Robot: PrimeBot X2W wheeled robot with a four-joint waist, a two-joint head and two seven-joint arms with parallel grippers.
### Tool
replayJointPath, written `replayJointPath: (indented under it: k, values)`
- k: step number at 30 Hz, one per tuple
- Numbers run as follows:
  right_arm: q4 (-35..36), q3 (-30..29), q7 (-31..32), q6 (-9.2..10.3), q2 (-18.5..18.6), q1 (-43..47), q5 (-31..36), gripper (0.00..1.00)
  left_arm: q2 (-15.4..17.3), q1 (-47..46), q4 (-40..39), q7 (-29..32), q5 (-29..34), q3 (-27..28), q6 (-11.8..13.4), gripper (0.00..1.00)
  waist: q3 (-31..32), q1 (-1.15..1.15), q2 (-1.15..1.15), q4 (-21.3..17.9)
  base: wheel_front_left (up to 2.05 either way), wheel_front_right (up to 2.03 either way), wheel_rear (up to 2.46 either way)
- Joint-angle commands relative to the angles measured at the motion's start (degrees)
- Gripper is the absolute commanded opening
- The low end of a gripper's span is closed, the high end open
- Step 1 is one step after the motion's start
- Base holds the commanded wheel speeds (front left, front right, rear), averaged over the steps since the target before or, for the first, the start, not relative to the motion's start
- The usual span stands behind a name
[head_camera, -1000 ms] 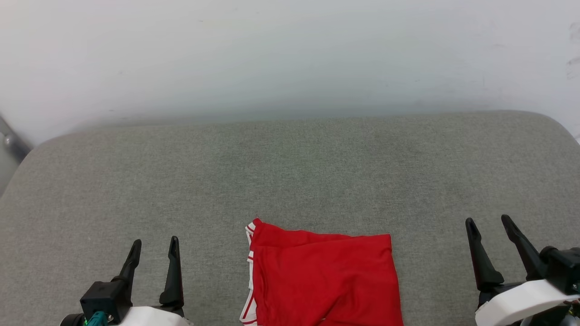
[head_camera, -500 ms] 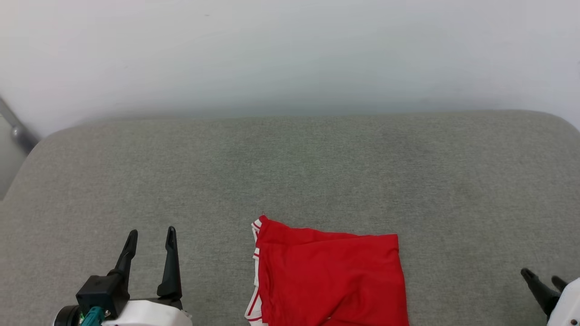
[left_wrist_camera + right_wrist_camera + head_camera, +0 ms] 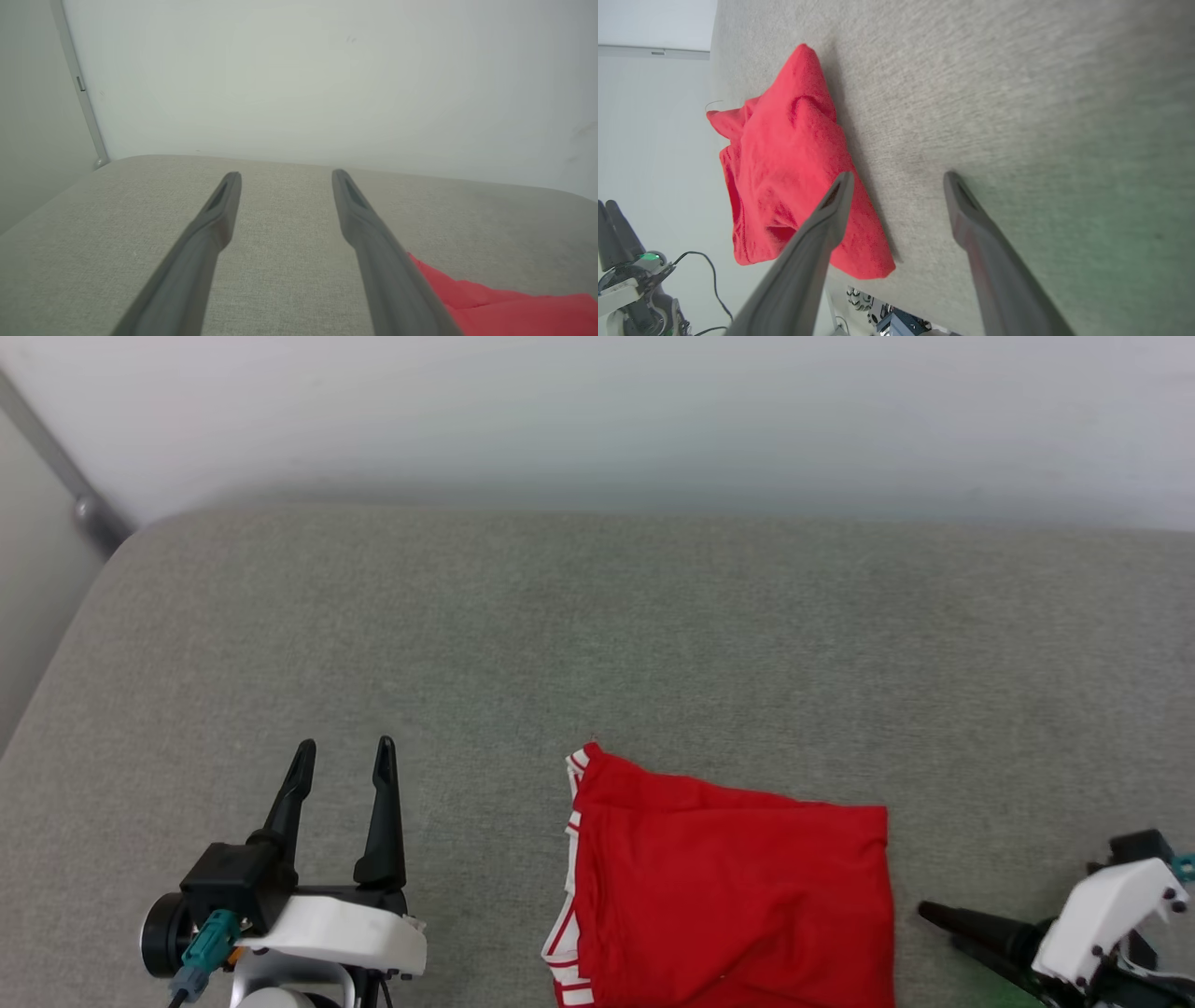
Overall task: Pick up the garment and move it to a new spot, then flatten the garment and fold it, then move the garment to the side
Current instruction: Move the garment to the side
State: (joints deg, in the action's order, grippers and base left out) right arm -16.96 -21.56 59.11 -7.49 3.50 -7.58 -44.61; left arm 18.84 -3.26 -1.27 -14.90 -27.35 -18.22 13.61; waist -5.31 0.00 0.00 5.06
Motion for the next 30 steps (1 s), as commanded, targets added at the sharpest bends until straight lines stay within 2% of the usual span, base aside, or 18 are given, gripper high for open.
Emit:
replayJointPath:
  k: [1,9,10,11,12,13,16,21,26,30]
  values:
    - [-0.7,0.3,0.1,0.00,-0.3,-1.1,-0.8,1.00,-0.2,-0.8,0.2,-0.3,0.5,0.0,-0.4,1.00,-1.3,0.00,0.00,1.3,0.00,0.00,0.00]
    - [-10.6,6.1,-0.4,0.04,-0.9,-6.0,-9.4,1.00,-1.7,-2.9,1.5,-0.4,1.6,0.4,-2.0,1.00,-2.9,0.00,0.00,3.4,0.00,0.00,0.00]
    - [-11.4,6.9,-0.6,0.05,-0.9,-6.2,-10.0,0.78,-2.0,-3.1,1.7,-0.4,1.6,0.4,-2.2,1.00,-3.0,0.00,0.00,3.5,0.00,0.00,0.00]
    - [-12.0,7.6,-0.9,0.05,-0.9,-6.4,-10.3,0.42,-2.2,-3.1,1.8,-0.4,1.8,0.5,-2.4,1.00,-2.9,0.00,0.00,3.6,0.00,0.00,0.00]
    - [-12.4,8.3,-1.1,0.05,-0.9,-6.5,-10.5,0.19,-2.4,-3.1,2.0,-0.4,1.9,0.7,-2.5,1.00,-2.8,0.00,0.00,3.7,0.00,0.00,0.00]
    - [-12.7,8.8,-1.5,0.05,-0.9,-6.5,-10.7,0.00,-2.5,-3.0,2.2,-0.4,2.0,0.8,-2.6,1.00,-2.7,0.00,0.00,3.7,0.00,0.00,0.00]
    - [-12.1,10.2,-2.3,0.01,-0.7,-7.0,-10.1,0.00,-2.7,-2.2,2.8,-0.4,2.3,1.3,-3.0,1.00,-1.8,0.00,0.00,3.4,0.00,0.00,0.00]
    - [-8.4,14.7,-4.8,0.01,2.1,-6.7,-6.7,0.00,-2.9,-1.0,3.5,-0.4,2.9,1.7,-3.4,1.00,0.8,0.00,0.00,1.6,0.00,0.00,0.00]
    - [-5.3,21.3,-8.3,0.00,7.0,-6.1,0.9,0.00,-3.0,0.5,3.4,-0.3,2.8,2.4,-3.6,1.00,2.9,0.00,0.00,-2.0,0.00,0.00,0.00]
    - [-5.2,25.7,-11.1,0.01,11.5,-7.6,8.6,0.00,-3.2,1.3,2.8,-0.3,3.0,2.9,-3.6,1.00,3.4,0.00,0.00,-6.6,0.00,0.00,0.00]
